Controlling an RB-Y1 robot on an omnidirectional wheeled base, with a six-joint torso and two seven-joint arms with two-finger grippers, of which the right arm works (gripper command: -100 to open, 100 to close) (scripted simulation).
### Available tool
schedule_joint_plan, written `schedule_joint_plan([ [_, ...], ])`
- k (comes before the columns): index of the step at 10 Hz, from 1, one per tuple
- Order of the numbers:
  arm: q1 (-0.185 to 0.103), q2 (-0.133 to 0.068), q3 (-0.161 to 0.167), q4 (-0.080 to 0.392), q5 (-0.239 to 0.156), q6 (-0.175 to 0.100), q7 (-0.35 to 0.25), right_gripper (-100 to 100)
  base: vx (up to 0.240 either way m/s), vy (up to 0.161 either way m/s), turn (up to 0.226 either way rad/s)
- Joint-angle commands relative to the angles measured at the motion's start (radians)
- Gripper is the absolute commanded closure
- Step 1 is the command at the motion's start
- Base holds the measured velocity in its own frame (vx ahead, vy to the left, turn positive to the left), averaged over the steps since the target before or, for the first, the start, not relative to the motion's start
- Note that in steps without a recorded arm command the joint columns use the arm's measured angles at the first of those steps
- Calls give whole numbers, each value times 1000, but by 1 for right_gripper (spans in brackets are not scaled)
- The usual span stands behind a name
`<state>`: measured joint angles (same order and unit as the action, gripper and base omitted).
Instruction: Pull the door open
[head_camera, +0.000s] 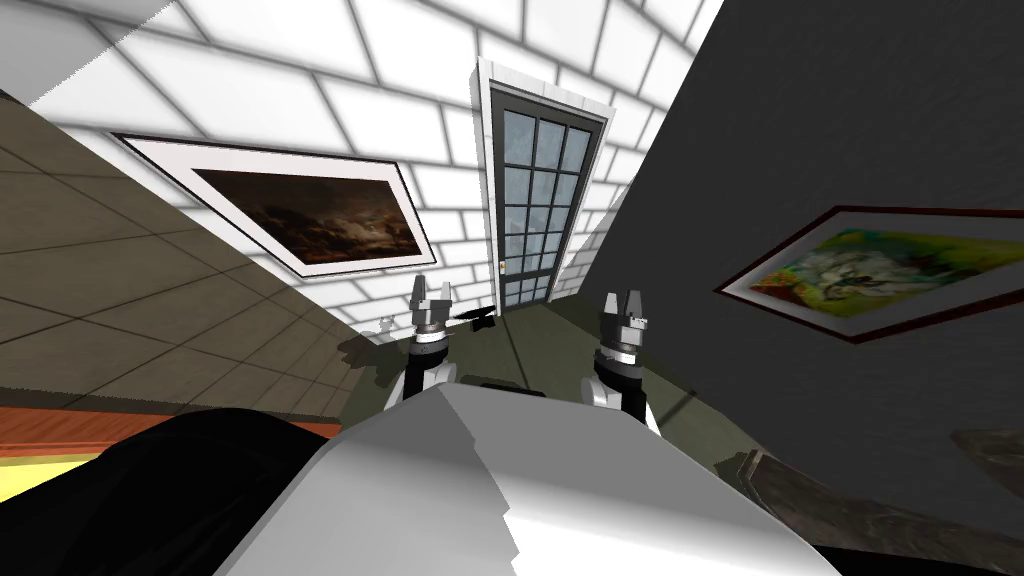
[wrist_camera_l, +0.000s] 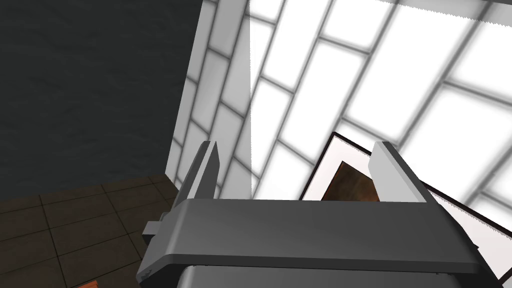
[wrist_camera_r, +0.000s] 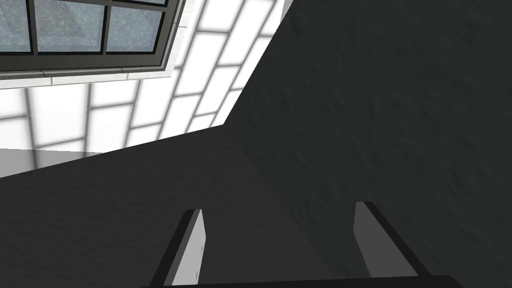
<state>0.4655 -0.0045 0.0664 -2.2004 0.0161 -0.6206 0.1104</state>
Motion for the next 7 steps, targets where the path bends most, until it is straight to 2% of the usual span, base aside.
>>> schedule_joint_plan([
  [1, -12, -6, -4, 29, 1, -5, 20, -100, 35, 15, 57],
  [7, -69, -29, -27, 171, 8, -32, 117, -100, 83, 21, 69],
])
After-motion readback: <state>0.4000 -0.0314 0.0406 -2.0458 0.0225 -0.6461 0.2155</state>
